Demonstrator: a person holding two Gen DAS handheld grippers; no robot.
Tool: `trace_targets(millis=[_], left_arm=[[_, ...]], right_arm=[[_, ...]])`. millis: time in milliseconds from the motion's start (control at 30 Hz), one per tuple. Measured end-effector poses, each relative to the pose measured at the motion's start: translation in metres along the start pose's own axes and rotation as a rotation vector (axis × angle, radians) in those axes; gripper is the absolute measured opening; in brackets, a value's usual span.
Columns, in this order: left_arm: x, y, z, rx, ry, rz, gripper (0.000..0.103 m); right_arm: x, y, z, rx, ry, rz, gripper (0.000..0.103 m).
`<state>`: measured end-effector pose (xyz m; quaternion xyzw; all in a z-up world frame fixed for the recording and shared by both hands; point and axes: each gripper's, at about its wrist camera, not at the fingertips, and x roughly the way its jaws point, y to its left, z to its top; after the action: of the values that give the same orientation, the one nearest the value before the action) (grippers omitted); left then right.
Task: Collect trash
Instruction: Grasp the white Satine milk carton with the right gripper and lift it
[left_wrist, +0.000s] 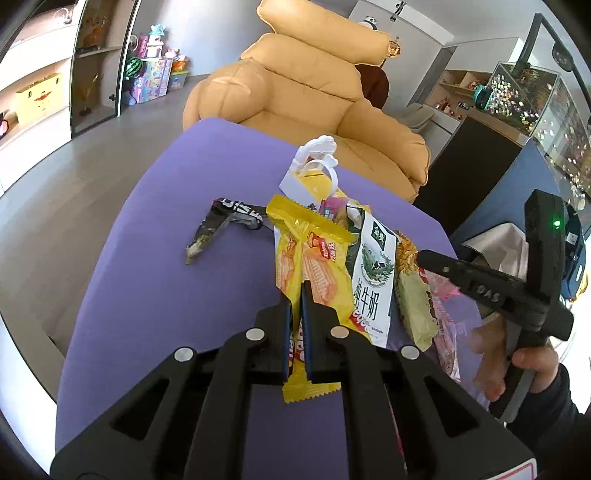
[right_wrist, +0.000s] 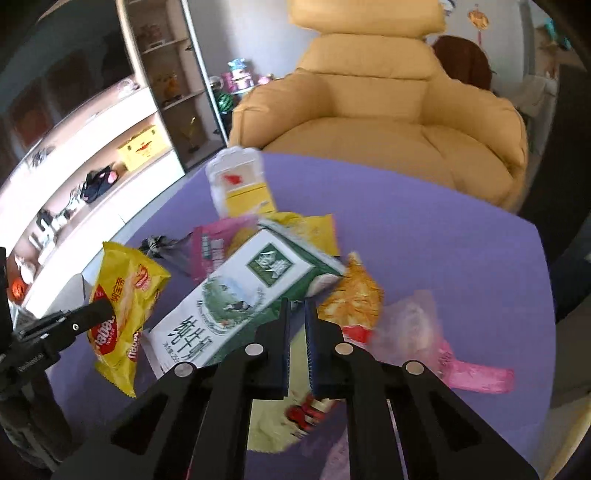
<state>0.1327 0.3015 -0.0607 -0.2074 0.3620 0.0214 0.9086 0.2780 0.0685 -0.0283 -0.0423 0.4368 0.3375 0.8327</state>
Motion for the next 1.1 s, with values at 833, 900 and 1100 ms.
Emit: trace_targets(millis=[833,900,1100], left_arm=[[-0.006,0.045,-0.007,-0.076,-0.037,0.018,0.005],[-0.004,0.045,-0.009,-0.077,-0.031,0.02,0.005],[-0.006,0.044,-0.01,-0.076,-0.026,0.018,0.005]], right_arm=[[0.061,0.04,0.018,0.324,0.126,-0.027,0.061],[0.061,0.042,0.021,0.329,0.096,-0.058,0.061],[0.064,0.056,0.027,0.08,0.097,-0.137,0.061]])
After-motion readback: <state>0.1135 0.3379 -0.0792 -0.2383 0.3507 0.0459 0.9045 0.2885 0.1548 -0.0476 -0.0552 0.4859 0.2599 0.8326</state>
